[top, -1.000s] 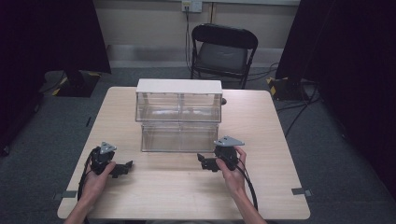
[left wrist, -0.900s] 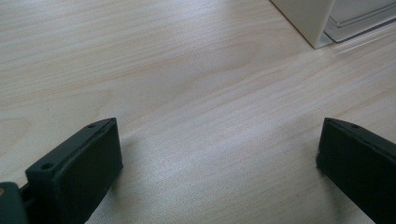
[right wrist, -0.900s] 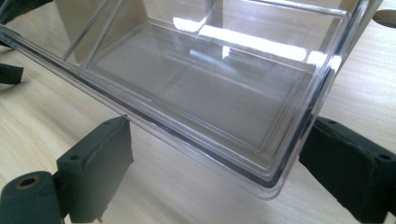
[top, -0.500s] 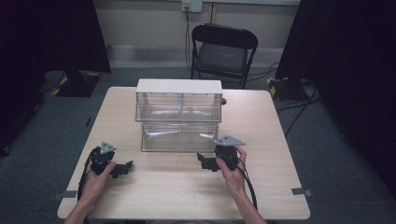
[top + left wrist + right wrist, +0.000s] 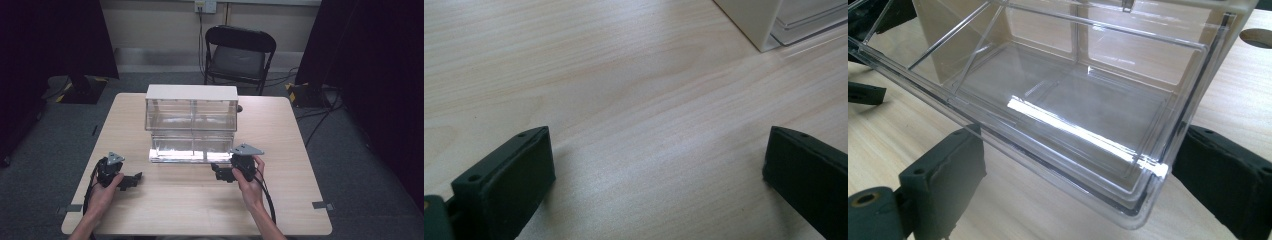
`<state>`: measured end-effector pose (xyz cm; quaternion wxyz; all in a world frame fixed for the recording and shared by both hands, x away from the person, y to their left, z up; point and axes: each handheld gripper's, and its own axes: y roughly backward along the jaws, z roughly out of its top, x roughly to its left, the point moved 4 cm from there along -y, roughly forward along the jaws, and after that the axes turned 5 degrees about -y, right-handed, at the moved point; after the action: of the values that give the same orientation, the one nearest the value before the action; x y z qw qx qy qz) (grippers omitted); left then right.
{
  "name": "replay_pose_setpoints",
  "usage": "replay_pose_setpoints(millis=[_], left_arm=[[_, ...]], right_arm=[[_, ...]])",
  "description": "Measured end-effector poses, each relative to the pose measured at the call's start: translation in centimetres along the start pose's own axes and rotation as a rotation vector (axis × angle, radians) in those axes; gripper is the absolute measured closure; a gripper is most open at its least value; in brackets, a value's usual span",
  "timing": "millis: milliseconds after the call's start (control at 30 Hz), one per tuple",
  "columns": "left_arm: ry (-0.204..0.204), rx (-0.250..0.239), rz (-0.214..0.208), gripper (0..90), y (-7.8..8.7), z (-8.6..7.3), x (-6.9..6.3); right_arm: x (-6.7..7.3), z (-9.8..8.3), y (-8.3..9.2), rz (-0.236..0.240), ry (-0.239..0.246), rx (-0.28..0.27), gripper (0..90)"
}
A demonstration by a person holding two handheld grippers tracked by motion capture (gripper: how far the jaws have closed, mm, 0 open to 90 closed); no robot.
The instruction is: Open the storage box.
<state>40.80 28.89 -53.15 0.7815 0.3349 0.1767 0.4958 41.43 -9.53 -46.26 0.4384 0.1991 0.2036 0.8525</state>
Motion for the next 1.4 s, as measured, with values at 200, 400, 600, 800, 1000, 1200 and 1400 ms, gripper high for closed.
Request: replay_pose_setpoints(millis=[200, 400, 600, 800, 1000, 1200, 1400], left_arm=[[0.0, 0.0, 0.0, 0.0, 0.0, 0.0, 0.0], [0.0, 0.0, 0.0, 0.0, 0.0, 0.0, 0.0], [0.0, 0.0, 0.0, 0.0, 0.0, 0.0, 0.0], [0.0, 0.0, 0.0, 0.0, 0.0, 0.0, 0.0], [0.0, 0.0, 0.0, 0.0, 0.0, 0.0, 0.0], [0.0, 0.0, 0.0, 0.0, 0.0, 0.0, 0.0], [0.0, 0.0, 0.0, 0.0, 0.0, 0.0, 0.0]], right_arm=[[-0.1, 0.2, 0.0, -0.004, 0.007, -0.007, 6.4], [-0.2, 0.3, 0.0, 0.0, 0.019, -0.008, 6.2], [-0.2, 0.4, -0.1, -0.009, 0.014, -0.014, 6.4], [-0.2, 0.6, -0.1, -0.013, 0.009, -0.015, 6.5], [-0.3, 0.8, -0.1, -0.013, 0.005, -0.024, 7.0], [-0.3, 1.2, 0.1, -0.011, 0.006, -0.04, 8.2], [-0.2, 1.6, 0.1, -0.013, 0.012, -0.051, 8.5]])
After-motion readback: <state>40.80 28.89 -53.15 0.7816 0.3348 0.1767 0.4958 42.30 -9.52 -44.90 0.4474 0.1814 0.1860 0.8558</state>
